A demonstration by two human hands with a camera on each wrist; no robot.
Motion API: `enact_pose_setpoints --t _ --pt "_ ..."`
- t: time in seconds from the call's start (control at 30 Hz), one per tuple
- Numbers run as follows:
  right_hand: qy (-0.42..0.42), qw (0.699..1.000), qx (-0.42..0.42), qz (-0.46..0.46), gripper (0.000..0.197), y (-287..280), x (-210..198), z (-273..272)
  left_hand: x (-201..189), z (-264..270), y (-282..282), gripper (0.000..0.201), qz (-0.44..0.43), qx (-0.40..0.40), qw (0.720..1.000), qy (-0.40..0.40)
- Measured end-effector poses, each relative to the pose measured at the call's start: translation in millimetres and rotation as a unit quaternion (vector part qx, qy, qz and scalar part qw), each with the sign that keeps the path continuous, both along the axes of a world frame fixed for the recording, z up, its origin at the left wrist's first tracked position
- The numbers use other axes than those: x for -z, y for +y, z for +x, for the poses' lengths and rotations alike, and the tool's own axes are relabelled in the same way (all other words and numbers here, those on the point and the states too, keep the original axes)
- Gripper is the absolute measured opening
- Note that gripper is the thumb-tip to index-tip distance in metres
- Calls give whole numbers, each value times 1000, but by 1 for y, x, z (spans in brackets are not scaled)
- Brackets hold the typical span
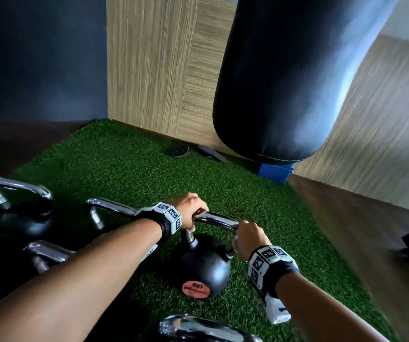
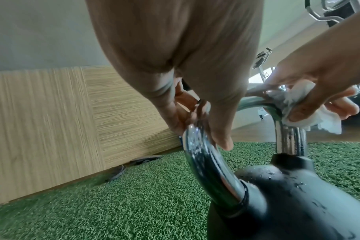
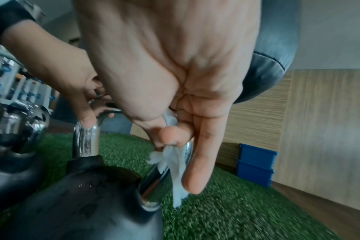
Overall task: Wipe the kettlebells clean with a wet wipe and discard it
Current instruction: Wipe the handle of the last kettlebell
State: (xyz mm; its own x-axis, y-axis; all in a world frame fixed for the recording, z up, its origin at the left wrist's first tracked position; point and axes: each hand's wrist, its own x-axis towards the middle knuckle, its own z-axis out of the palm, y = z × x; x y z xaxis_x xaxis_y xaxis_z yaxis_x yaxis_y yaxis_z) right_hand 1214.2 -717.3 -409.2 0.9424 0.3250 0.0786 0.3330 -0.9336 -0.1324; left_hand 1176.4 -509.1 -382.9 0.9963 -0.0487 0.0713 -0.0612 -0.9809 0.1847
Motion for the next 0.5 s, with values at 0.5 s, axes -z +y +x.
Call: enact_pose_setpoints --t 0.5 --pt "128 987 92 -17 26 14 -60 -24 -46 -20 -12 57 -128 -23 991 28"
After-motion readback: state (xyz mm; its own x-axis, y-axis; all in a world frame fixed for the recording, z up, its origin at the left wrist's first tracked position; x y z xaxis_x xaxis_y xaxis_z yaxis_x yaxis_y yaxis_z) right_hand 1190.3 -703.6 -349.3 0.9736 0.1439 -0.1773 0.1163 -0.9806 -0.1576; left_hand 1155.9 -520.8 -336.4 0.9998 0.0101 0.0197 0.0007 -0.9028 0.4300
